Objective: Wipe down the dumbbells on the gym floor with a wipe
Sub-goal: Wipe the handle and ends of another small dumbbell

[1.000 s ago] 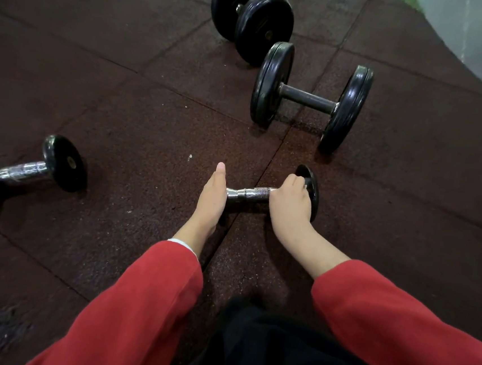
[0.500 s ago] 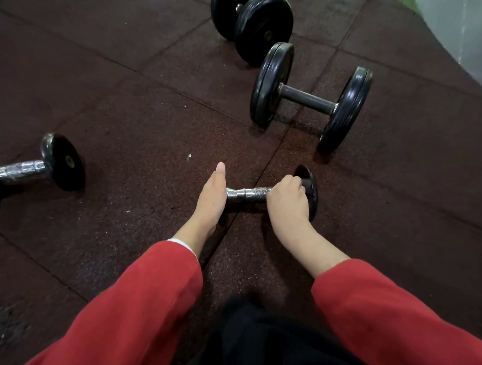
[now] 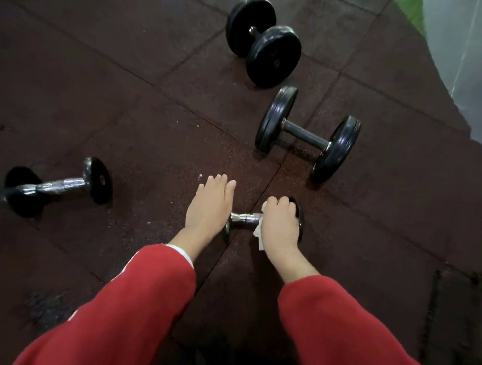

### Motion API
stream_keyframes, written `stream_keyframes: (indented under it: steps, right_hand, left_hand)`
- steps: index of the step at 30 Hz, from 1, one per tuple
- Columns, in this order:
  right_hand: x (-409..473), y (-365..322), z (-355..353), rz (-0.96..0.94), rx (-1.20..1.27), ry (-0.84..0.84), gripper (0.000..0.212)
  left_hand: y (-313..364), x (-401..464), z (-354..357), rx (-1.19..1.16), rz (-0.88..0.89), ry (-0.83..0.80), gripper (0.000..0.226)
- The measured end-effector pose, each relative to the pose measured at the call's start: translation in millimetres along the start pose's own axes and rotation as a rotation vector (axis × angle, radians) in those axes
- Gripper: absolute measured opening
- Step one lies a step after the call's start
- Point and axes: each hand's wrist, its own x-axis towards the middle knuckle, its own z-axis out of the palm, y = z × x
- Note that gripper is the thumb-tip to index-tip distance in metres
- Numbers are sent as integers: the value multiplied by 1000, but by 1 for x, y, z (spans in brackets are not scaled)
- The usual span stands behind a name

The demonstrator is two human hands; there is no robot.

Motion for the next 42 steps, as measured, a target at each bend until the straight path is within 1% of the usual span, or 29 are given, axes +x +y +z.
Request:
stream_keyframes:
  steps: [2, 3, 4, 5, 6, 7, 8, 9, 11, 13, 14, 16, 19, 24, 27, 30, 32, 35, 36, 37, 40, 42]
  right_hand:
    - [-13, -23, -37, -15, 34, 49, 15]
    - [-21, -36, -58, -49, 39, 59, 16]
    - [-30, -50, -81, -95, 54, -1, 21]
    - [-40, -63, -102, -149, 59, -81, 27]
    - [-52, -75, -123, -187, 45, -159, 31]
    - [-64, -88, -144, -223, 47, -172, 32]
    - [-74, -101, -165, -246, 51, -160, 31]
    - [-83, -114, -184, -260, 46, -159, 29]
    - [-102, -142, -226, -269, 34, -205, 34]
    - [-119, -169, -264, -288, 35, -263, 41]
    - [-127, -186, -283, -294, 39, -282, 38]
    - [-140, -213, -310, -289, 45, -310, 33]
    - [-153, -262, -331, -247, 73, -388, 32]
    - [-161, -326, -324, -205, 66, -466, 30]
    - [-151, -350, -312, -200, 105, -482, 21]
    - [-133, -369, -299, -266, 161, -522, 27]
    - [-122, -379, -289, -303, 169, -538, 29]
    - [-101, -396, -263, -260, 178, -517, 30]
    - [-95, -401, -252, -252, 174, -533, 30]
    - [-90, -404, -240, -266, 157, -530, 30]
    - [-70, -408, -206, -244, 120, -539, 29]
    - [-55, -411, -178, -227, 116, -514, 30]
  left_hand:
    - [10, -19, -34, 93, -21, 19, 81]
    - [14, -30, -51, 161, -7, 1, 87]
    - [19, -42, -69, 151, -38, 9, 78]
    - [26, -57, -88, 156, -80, 5, 62]
    - [33, -72, -109, 170, -89, -18, 50]
    - [40, -87, -132, 170, -85, -36, 46]
    - [46, -102, -155, 172, -97, -47, 45]
    - [50, -116, -177, 222, -102, -53, 45]
    - [56, -139, -225, 275, -146, -28, 46]
    - [60, -159, -272, 265, -207, -6, 47]
    - [61, -169, -299, 259, -235, -2, 47]
    - [63, -181, -340, 255, -257, 14, 47]
    - [44, -190, -394, 248, -280, 50, 47]
    - [-10, -192, -448, 239, -318, 58, 47]
    - [-36, -179, -465, 227, -350, 41, 47]
    - [-53, -162, -473, 238, -362, 21, 48]
    - [-64, -150, -474, 262, -352, -2, 48]
    - [-87, -129, -468, 265, -362, -29, 48]
    - [-97, -121, -466, 266, -366, -39, 48]
    - [-107, -114, -463, 268, -371, -44, 48]
    - [-139, -91, -449, 257, -399, -47, 47]
    - [-163, -74, -435, 236, -405, -60, 47]
